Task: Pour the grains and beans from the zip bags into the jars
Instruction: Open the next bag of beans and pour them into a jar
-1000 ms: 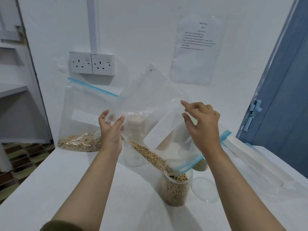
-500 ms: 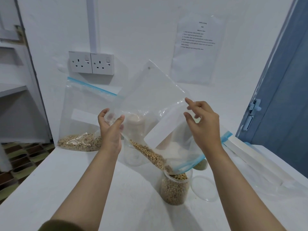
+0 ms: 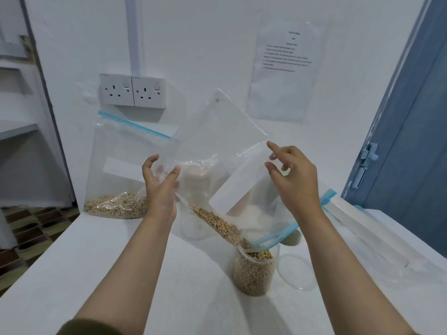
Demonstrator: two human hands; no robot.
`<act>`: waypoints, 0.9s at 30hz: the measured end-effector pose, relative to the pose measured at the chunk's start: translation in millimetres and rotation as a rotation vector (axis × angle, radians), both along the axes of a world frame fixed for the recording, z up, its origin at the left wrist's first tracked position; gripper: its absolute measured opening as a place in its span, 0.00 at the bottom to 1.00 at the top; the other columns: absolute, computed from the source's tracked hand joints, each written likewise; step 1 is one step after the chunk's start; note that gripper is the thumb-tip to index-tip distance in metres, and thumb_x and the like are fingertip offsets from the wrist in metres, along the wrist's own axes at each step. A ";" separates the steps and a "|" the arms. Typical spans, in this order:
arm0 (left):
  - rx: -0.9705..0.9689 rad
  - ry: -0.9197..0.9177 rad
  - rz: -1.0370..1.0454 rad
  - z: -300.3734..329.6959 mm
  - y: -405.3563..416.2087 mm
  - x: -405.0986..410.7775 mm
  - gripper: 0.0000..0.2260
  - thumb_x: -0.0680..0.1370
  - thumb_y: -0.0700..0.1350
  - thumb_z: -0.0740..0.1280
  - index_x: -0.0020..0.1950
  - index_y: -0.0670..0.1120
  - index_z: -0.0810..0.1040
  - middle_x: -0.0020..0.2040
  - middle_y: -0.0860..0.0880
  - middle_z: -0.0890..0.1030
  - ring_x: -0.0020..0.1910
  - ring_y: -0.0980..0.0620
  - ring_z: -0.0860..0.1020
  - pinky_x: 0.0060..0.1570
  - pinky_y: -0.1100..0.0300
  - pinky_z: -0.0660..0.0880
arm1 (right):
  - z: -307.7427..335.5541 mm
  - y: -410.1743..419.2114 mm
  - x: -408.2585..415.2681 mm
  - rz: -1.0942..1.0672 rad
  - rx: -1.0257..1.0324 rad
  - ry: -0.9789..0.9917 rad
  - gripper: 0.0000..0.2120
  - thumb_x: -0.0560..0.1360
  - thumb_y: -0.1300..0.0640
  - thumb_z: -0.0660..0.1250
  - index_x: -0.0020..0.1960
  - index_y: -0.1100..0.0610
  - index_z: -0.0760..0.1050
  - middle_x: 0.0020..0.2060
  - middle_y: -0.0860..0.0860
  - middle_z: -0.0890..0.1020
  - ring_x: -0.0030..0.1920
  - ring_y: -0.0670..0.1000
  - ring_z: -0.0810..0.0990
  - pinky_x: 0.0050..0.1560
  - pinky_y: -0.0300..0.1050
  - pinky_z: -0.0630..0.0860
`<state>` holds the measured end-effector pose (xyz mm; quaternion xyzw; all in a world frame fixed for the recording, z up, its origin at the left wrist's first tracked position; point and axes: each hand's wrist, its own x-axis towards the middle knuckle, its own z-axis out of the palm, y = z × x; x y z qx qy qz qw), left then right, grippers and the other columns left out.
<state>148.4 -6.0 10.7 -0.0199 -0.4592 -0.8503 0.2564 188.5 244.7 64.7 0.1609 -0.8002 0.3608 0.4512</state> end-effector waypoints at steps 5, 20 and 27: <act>-0.005 0.003 -0.008 3.0 -0.3 1.5 0.21 0.78 0.37 0.70 0.56 0.64 0.72 0.70 0.46 0.69 0.56 0.52 0.76 0.54 0.57 0.73 | -1.0 -1.2 1.0 0.006 -0.003 0.018 0.21 0.76 0.61 0.70 0.66 0.46 0.77 0.47 0.41 0.77 0.42 0.38 0.73 0.51 0.67 0.74; 0.015 -0.008 -0.024 6.8 -0.5 4.8 0.19 0.79 0.38 0.69 0.56 0.63 0.71 0.69 0.46 0.70 0.57 0.55 0.76 0.54 0.58 0.73 | -1.4 -2.4 4.5 -0.015 0.014 0.032 0.21 0.76 0.62 0.70 0.66 0.46 0.77 0.47 0.43 0.80 0.40 0.44 0.74 0.49 0.67 0.75; 0.018 -0.018 -0.021 5.1 -3.0 4.3 0.19 0.79 0.39 0.69 0.58 0.62 0.71 0.69 0.48 0.71 0.55 0.56 0.77 0.53 0.58 0.74 | -2.3 -1.4 5.4 -0.025 0.022 0.027 0.21 0.77 0.61 0.70 0.66 0.44 0.76 0.47 0.40 0.79 0.43 0.46 0.74 0.50 0.67 0.75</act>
